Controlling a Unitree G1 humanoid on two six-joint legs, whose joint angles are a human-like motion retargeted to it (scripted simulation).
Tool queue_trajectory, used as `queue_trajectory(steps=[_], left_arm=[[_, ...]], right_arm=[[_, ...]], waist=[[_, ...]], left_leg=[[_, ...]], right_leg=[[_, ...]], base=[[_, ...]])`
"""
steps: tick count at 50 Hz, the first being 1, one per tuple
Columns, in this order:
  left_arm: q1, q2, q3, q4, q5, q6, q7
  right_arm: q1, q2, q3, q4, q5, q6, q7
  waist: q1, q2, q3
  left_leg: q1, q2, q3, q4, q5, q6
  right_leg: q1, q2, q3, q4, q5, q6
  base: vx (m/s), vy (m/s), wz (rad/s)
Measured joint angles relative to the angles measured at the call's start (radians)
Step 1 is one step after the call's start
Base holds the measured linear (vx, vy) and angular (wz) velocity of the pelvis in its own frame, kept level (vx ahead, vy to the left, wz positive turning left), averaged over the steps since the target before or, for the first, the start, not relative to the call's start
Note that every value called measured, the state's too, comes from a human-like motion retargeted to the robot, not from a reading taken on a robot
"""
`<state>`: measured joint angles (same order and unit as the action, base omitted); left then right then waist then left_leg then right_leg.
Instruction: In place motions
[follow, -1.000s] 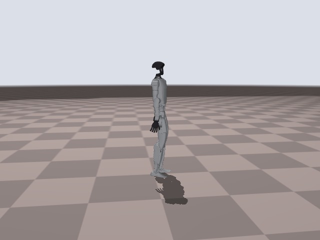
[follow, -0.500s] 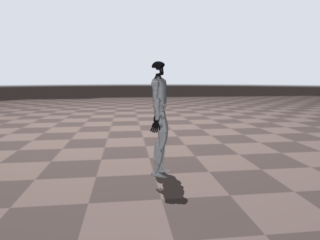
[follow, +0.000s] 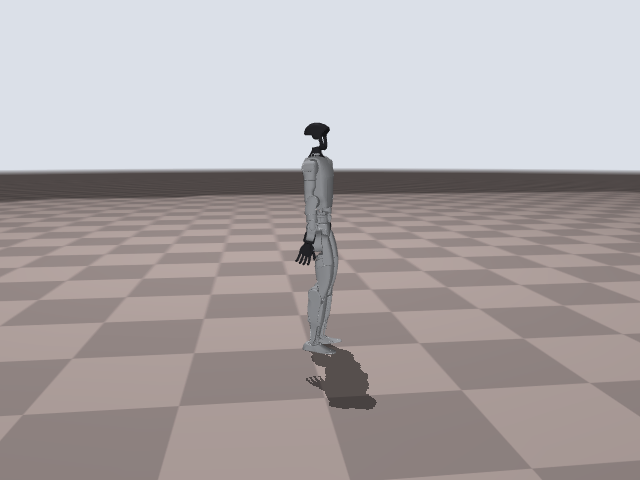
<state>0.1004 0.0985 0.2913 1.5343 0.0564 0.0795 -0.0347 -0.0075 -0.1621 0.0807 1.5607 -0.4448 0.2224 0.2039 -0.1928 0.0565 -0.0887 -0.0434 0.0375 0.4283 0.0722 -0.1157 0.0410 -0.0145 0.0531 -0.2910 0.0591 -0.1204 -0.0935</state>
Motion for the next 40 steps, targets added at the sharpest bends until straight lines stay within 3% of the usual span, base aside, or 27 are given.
queue_trajectory(steps=[4,8,10,14,21,25,27,33,35,37,38,40], left_arm=[[0.034,-0.004,0.012,0.002,-0.031,-0.029,0.076],[0.032,0.000,0.018,0.004,-0.033,-0.024,0.063],[0.033,0.002,0.011,0.004,-0.034,-0.022,0.044],[0.050,0.000,0.048,0.053,0.007,0.014,-0.081],[0.120,-0.004,0.113,0.122,0.018,0.068,-0.248],[0.130,0.011,0.117,0.149,0.032,0.081,-0.220],[0.131,0.017,0.115,0.147,0.029,0.081,-0.205],[0.120,0.014,0.142,0.114,-0.035,0.068,-0.146],[0.103,0.013,0.148,0.108,-0.070,0.059,-0.112],[0.071,0.009,0.154,0.116,-0.101,0.050,-0.072],[0.055,0.010,0.140,0.121,-0.110,0.045,-0.058],[0.002,0.013,0.115,0.137,-0.117,0.044,-0.037]], right_arm=[[-0.024,0.009,0.061,-0.004,-0.010,-0.001,0.006],[-0.064,0.019,0.121,-0.053,-0.071,-0.005,0.020],[-0.074,0.016,0.142,-0.079,-0.104,-0.017,0.032],[-0.098,0.011,0.160,-0.095,-0.122,-0.037,0.046],[-0.095,0.028,0.164,-0.132,-0.042,-0.049,0.069],[-0.079,0.032,0.144,-0.140,-0.051,-0.052,0.062],[-0.065,0.031,0.130,-0.135,-0.054,-0.052,0.056],[-0.007,0.024,0.063,-0.096,-0.094,-0.072,0.027],[0.016,0.016,0.036,-0.074,-0.109,-0.061,-0.003],[0.037,0.001,0.007,-0.053,-0.121,-0.053,-0.024],[0.056,-0.006,-0.018,-0.047,-0.116,-0.051,-0.033],[0.085,-0.020,-0.050,-0.035,-0.087,-0.038,-0.052]], waist=[[-0.019,-0.009,0.019],[-0.060,-0.042,0.072],[-0.029,-0.066,0.107],[0.021,-0.083,0.131],[0.032,-0.083,0.125],[0.019,-0.072,0.110],[0.013,-0.070,0.102],[0.027,-0.062,0.068],[0.039,-0.040,0.060],[0.194,-0.010,0.042],[0.161,0.007,0.027],[-0.056,0.040,0.017]], left_leg=[[-0.062,0.024,-0.028,0.144,0.039,-0.005],[-0.272,0.066,-0.101,0.501,0.292,-0.032],[-0.379,0.056,-0.139,0.681,0.350,0.005],[-0.579,0.143,-0.092,1.032,0.229,0.071],[-0.738,0.163,-0.093,1.252,0.159,0.085],[-0.648,0.206,-0.047,1.168,0.141,0.106],[-0.559,0.188,-0.036,1.049,0.151,0.087],[-0.202,0.020,-0.104,0.462,0.230,-0.004],[-0.065,-0.019,-0.127,0.249,0.082,-0.011],[0.048,0.035,0.099,0.115,-0.061,0.000],[0.049,0.029,0.079,0.066,-0.057,0.020],[0.024,0.013,-0.085,0.002,-0.006,0.030]], right_leg=[[0.004,-0.017,-0.025,-0.001,0.002,-0.005],[0.006,-0.070,-0.091,-0.002,0.007,0.002],[0.023,-0.091,-0.093,-0.008,0.016,0.005],[0.023,-0.110,-0.123,-0.008,0.027,-0.003],[0.004,-0.117,-0.117,0.000,0.028,-0.009],[0.009,-0.108,-0.124,-0.006,0.022,-0.004],[0.016,-0.108,-0.124,-0.007,0.017,0.002],[0.032,-0.091,-0.069,0.012,-0.010,0.014],[0.028,-0.061,-0.046,0.042,-0.030,0.014],[0.019,-0.025,0.131,0.112,-0.081,0.042],[0.015,-0.021,0.111,0.130,-0.090,0.054],[-0.072,-0.018,-0.063,0.244,-0.065,0.037]], base=[[-0.08,-0.02,0.45],[-0.27,-0.02,1.05],[-0.20,-0.03,0.17],[-0.11,0.01,0.13],[0.00,0.00,0.00],[0.08,0.01,0.22],[0.12,0.04,0.13],[0.19,0.06,-0.40],[0.25,0.06,-1.59],[0.24,0.11,-2.99],[0.21,0.13,0.59],[0.09,0.14,3.24]])
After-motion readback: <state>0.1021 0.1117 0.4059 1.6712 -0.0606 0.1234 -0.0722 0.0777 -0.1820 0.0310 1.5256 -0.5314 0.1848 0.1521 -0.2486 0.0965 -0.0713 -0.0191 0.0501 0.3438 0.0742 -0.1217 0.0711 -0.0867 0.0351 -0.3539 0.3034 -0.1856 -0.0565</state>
